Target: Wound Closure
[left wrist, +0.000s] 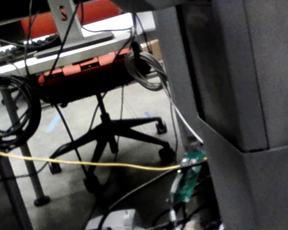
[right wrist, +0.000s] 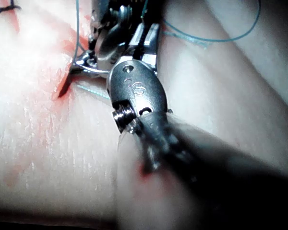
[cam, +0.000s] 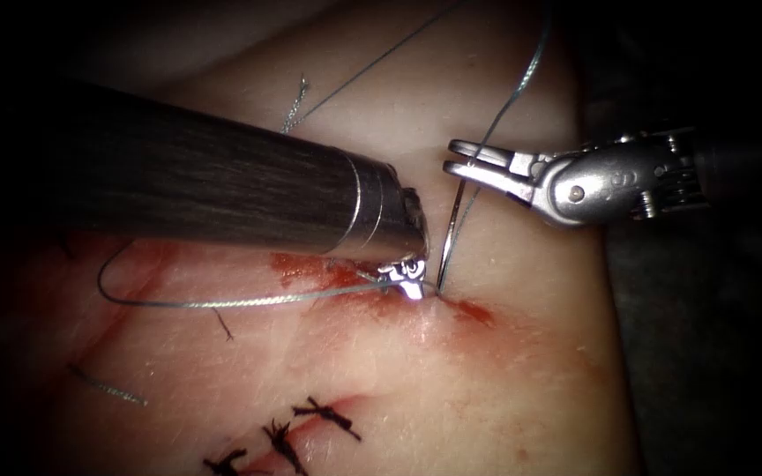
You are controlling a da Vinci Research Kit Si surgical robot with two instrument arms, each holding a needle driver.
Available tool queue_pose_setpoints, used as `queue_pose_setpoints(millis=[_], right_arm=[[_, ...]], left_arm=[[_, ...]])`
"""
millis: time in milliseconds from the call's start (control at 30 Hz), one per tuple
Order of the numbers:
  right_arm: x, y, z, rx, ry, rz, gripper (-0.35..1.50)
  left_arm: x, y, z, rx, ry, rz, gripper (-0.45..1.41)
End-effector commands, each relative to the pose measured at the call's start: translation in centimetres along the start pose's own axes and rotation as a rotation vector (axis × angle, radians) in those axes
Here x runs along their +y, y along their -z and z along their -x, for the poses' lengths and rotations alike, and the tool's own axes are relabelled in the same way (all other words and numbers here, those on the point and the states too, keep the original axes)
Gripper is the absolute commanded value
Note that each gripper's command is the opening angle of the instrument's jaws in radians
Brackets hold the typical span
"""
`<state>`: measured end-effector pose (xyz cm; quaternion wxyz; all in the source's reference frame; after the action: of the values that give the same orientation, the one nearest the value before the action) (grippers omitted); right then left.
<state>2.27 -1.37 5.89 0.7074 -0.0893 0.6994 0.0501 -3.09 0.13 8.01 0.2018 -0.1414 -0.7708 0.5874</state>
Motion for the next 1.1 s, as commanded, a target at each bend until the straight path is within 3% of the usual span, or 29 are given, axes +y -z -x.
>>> queue_pose_setpoints(millis=[33,833,1100], right_arm=[[-0.03,-0.08,0.03,0.002,0.000,0.000,-0.35],[-0.14,-0.07,0.09,-0.018,-0.056,-0.031,-0.35],[-0.04,-0.08,0.05,-0.032,0.026,-0.030,-0.35]], left_arm=[[-0.06,-0.02,-0.04,0.000,0.000,0.000,-0.45],[-0.06,-0.02,-0.03,-0.001,0.000,0.000,-0.45],[-0.05,-0.02,-0.03,-0.002,0.000,0.000,-0.45]])
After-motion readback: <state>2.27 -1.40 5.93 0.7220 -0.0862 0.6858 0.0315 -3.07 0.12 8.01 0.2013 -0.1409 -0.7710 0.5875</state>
